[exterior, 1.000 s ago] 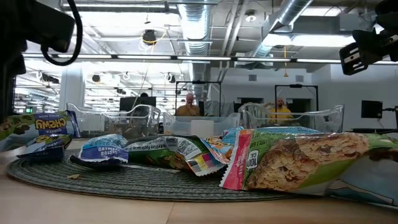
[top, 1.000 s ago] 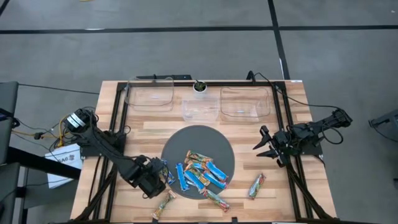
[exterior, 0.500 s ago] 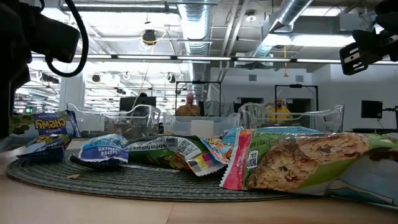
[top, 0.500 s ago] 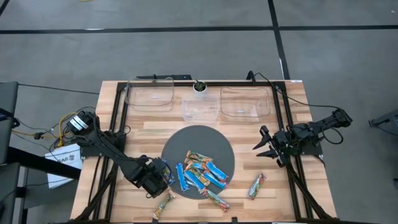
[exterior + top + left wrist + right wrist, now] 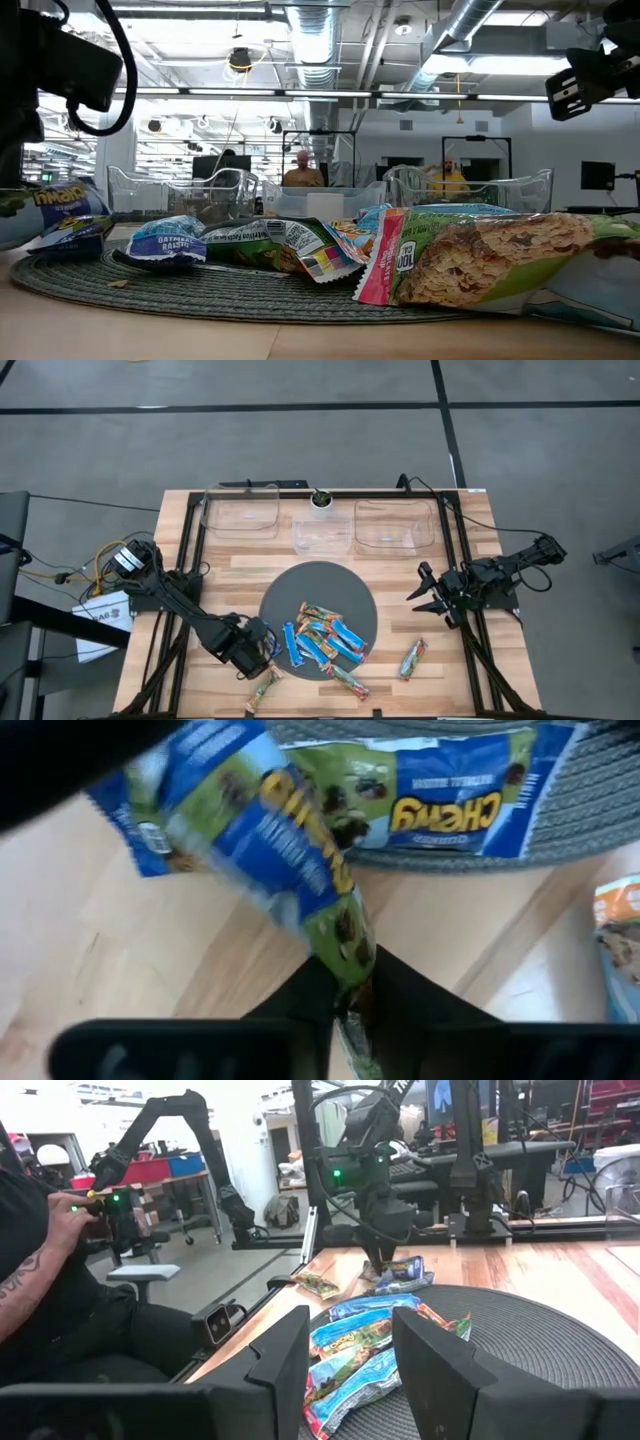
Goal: Pick and place Granola Bars by type
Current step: Put the blue granola bar into the middle transparent bin
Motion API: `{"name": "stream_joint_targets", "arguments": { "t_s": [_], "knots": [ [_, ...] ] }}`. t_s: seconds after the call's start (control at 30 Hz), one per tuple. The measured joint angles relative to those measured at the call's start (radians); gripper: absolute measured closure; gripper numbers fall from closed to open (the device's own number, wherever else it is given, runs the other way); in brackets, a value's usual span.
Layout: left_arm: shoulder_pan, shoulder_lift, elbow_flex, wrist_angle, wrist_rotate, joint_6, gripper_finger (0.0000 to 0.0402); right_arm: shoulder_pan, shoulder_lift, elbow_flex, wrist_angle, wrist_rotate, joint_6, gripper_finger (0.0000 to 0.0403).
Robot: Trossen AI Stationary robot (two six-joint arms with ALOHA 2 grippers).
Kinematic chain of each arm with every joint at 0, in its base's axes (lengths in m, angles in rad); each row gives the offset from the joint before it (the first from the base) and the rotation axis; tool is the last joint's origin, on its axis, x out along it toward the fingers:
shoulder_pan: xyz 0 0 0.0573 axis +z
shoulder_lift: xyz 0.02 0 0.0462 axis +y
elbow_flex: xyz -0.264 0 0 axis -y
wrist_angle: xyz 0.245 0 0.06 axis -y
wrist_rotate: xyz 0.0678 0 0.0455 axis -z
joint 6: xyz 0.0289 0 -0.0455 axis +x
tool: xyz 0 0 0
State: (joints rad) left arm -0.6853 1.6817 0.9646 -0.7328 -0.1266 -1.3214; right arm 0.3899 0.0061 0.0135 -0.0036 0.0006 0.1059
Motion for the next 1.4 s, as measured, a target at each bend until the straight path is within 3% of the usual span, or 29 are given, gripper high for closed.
{"name": "stream_joint_targets", "arguments": {
  "t_s": [0.17,0.47,0.77,0.93,1.4],
  "knots": [
    [-0.002,0.0,0.0,0.018,0.0,0.023,0.0393,0.0,0.0,0.0,-0.002,0.0,0.0,0.0264],
    [-0.021,0.0,0.0,0.065,-0.008,0.055,0.0363,0.0,0.0,0.0,-0.002,-0.001,0.0,0.0264],
    [-0.05,0.0,0.0,0.177,-0.009,0.146,0.0394,0.0,0.0,0.0,-0.003,-0.001,0.0,0.0266],
    [-0.05,0.0,0.0,0.315,-0.033,0.267,0.0385,0.0,0.0,0.0,-0.003,-0.001,0.0,0.0264],
    [0.039,0.0,0.0,0.867,-0.253,0.772,0.0376,0.0,0.0,0.0,-0.003,-0.001,0.0,0.0266]
  ]
}}
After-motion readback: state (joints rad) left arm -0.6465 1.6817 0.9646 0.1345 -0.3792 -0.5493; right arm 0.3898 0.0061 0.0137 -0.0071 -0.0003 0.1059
